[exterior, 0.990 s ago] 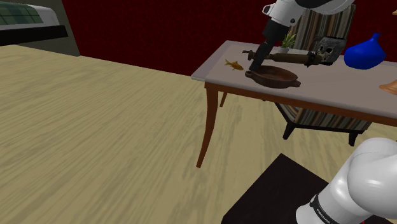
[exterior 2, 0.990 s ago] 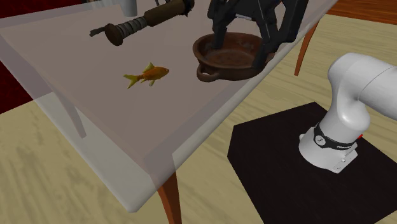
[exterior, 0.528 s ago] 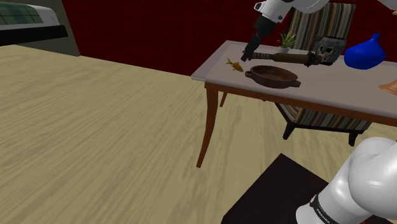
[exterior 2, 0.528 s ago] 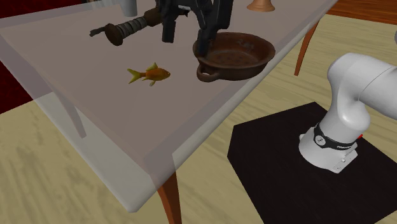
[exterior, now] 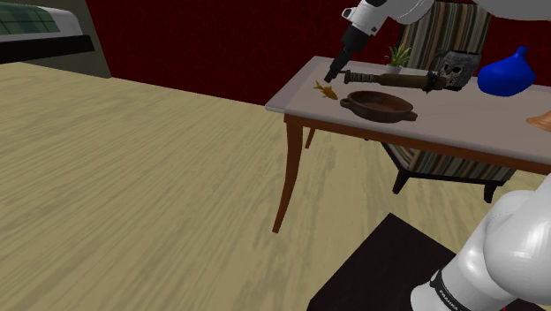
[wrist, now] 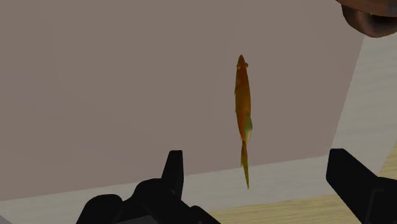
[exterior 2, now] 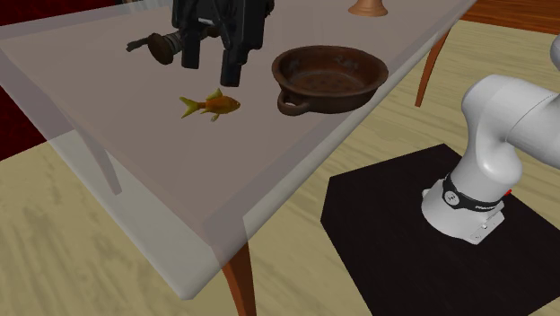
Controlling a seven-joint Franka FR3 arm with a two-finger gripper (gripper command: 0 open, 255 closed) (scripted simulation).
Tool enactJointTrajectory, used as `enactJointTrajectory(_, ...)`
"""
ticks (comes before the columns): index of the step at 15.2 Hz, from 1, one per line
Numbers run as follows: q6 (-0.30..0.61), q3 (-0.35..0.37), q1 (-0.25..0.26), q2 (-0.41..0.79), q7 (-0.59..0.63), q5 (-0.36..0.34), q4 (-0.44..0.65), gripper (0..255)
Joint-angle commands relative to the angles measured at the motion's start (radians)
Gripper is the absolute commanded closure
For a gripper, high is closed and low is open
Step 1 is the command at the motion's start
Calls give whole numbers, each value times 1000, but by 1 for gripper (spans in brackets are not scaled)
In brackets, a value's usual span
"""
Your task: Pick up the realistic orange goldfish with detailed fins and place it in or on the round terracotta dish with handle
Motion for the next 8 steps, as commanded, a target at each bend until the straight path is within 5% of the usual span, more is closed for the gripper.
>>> enactJointTrajectory(1, 25, 1, 2, 6, -5, 5, -19, 0)
enactJointTrajectory(8, 57, 5, 5, 14, -9, 10, -43, 0)
